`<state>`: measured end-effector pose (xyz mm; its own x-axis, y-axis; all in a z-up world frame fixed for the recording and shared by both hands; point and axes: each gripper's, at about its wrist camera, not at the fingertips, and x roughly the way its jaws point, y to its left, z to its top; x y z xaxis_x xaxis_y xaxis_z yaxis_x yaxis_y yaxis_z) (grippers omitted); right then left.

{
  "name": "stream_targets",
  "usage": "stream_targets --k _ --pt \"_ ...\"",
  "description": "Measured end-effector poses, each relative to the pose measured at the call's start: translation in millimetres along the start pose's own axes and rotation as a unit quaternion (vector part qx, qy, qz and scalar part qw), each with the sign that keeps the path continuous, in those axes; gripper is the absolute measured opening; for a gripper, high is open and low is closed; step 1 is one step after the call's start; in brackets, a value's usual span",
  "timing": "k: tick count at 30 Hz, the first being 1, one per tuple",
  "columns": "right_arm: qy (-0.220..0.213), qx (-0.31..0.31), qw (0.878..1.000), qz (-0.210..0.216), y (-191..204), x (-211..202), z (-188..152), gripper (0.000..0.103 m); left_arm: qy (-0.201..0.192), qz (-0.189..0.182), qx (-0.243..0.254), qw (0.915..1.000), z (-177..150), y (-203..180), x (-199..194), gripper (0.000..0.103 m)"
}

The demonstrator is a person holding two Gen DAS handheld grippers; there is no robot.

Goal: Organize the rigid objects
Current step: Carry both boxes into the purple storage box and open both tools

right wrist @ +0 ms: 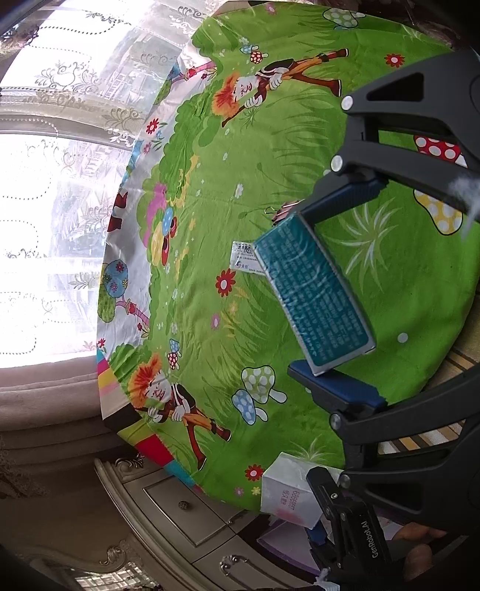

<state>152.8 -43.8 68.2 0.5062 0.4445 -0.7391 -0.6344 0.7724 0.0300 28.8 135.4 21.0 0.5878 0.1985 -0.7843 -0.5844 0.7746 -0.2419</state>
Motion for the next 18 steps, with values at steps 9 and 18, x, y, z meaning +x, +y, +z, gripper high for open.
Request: stream_targets --k 9,18 --pt "0.012 -0.06 0.996 0.063 81.5 -11.6 -14.2 0.079 -0.017 0.02 -0.057 0.998 -9.6 73.1 -29.8 0.091" --pt "0.039 -0.122 0.982 0.135 169.9 -18.1 -36.2 0.079 -0.041 0.053 -0.122 0.9903 -17.4 154.9 -57.7 0.091"
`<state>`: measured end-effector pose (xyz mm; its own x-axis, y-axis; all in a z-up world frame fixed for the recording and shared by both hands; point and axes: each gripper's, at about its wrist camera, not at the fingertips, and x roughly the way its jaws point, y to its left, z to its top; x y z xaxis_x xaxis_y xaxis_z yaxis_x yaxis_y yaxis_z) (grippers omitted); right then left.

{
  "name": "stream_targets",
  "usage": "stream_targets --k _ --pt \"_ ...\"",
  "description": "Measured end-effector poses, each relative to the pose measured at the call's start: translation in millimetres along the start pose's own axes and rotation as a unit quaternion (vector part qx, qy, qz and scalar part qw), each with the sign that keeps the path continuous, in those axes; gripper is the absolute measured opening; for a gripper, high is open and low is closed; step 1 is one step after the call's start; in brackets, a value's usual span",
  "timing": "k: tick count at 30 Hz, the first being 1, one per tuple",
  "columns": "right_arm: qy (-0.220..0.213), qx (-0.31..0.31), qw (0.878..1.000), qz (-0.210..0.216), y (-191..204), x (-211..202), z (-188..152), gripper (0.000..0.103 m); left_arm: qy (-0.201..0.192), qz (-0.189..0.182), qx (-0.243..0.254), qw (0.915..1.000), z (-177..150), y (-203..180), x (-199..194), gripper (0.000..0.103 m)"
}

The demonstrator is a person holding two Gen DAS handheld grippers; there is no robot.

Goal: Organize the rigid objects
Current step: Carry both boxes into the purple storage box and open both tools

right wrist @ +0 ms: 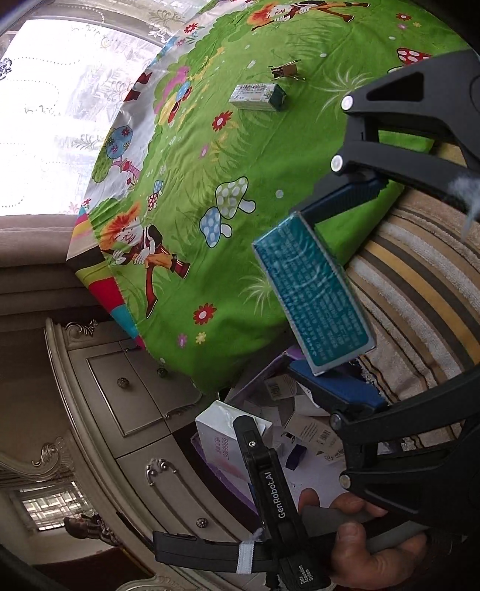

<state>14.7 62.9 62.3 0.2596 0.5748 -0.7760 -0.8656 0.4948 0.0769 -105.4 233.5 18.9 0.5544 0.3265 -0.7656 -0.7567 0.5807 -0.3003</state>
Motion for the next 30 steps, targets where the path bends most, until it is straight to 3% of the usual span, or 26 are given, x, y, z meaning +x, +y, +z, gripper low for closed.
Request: stream_targets --k 8,11,15,18,24,30 --pt "0.012 -0.09 0.994 0.058 87.4 13.4 -5.4 0.079 -0.01 0.027 -0.055 0.9981 3.4 55.6 -3.6 0.094" --pt "0.014 -0.124 0.989 0.085 113.2 18.1 -10.0 0.079 -0.012 0.043 -0.076 0.9961 3.6 72.6 -2.6 0.103" --pt "0.037 -0.169 0.98 0.1 137.2 29.2 -21.5 0.089 -0.03 0.069 -0.099 0.9922 2.9 89.7 -4.5 0.103" --pt "0.043 -0.167 0.98 0.097 136.4 33.1 -23.0 0.089 -0.032 0.081 -0.094 0.9918 3.7 92.7 -3.6 0.103" --pt "0.046 -0.105 0.989 0.096 108.7 37.0 -14.1 0.092 -0.045 0.078 -0.069 0.9935 1.5 77.4 -4.4 0.103" --pt "0.051 -0.049 0.994 0.08 74.6 40.9 -5.6 0.092 -0.067 0.082 -0.009 0.9944 1.9 49.9 -6.1 0.103"
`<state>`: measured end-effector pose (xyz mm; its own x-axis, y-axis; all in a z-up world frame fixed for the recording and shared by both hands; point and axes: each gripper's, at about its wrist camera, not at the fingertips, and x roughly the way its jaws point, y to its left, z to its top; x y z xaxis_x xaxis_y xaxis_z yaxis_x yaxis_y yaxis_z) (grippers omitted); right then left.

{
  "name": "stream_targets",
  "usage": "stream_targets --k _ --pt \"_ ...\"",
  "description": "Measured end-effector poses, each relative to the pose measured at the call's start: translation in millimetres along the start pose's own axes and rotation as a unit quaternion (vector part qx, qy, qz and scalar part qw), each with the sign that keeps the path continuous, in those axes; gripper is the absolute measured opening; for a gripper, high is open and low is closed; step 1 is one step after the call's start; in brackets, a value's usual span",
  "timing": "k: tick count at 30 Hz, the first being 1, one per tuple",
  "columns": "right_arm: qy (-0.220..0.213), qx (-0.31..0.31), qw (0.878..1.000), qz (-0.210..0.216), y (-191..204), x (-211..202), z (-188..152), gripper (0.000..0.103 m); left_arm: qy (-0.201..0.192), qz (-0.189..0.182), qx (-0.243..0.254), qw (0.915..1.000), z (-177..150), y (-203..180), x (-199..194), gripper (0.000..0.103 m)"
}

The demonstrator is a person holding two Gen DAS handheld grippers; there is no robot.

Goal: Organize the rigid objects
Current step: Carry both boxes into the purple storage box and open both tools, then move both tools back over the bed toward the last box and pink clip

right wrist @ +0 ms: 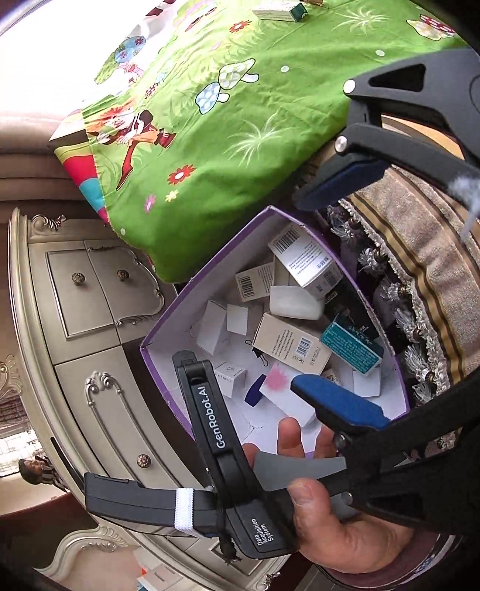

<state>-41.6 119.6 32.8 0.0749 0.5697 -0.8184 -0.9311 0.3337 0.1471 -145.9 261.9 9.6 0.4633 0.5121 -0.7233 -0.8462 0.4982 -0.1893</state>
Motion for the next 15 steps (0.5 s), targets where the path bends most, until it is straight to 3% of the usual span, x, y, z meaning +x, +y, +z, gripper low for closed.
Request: stream_targets --k 15 --pt "-0.052 0.076 0.991 -0.101 -108.2 -48.7 9.8 0.092 0.045 -0.094 0.02 0.9944 2.8 -62.3 -5.7 0.103"
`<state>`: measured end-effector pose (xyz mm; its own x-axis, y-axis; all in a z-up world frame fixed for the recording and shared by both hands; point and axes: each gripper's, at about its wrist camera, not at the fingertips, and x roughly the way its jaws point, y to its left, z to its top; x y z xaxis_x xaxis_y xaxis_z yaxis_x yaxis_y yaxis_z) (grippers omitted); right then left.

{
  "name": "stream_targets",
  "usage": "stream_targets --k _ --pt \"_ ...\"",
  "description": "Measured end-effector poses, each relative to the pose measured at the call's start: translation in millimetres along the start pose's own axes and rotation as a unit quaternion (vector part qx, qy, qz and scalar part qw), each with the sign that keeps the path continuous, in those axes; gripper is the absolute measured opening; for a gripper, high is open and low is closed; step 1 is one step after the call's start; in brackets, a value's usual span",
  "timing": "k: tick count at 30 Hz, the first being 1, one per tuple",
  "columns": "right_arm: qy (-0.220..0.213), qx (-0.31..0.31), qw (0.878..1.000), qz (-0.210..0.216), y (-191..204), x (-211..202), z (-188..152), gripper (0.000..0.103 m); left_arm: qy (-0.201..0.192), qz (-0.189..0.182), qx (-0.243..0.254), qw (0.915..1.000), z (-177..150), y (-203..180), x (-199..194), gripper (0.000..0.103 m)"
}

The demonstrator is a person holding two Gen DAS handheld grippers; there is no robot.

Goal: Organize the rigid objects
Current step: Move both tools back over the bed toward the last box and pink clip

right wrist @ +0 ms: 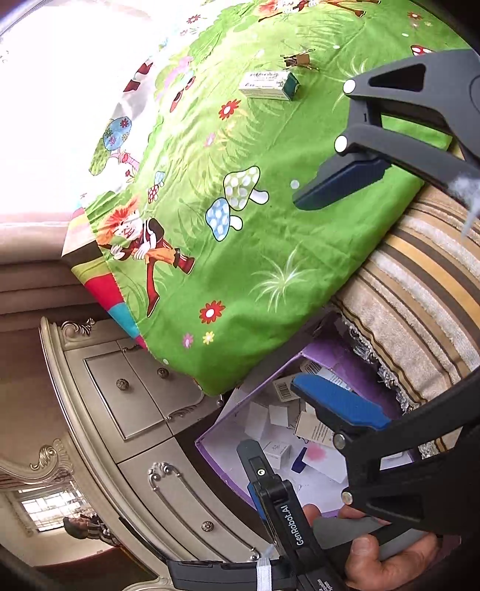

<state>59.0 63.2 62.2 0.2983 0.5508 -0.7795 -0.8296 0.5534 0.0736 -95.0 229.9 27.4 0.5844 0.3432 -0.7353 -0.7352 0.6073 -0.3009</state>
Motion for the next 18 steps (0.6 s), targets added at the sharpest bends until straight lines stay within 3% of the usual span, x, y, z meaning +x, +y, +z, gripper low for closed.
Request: stream_targets --k 5,18 --pt "-0.016 0.023 0.998 -0.053 -53.2 -7.6 9.1 0.092 0.012 -0.021 0.022 0.9995 1.0 -27.3 8.2 0.103" --pt "-0.02 0.123 0.985 -0.116 -176.6 0.3 -0.2 0.092 0.047 -0.059 0.079 0.994 -9.9 -96.6 31.4 0.096"
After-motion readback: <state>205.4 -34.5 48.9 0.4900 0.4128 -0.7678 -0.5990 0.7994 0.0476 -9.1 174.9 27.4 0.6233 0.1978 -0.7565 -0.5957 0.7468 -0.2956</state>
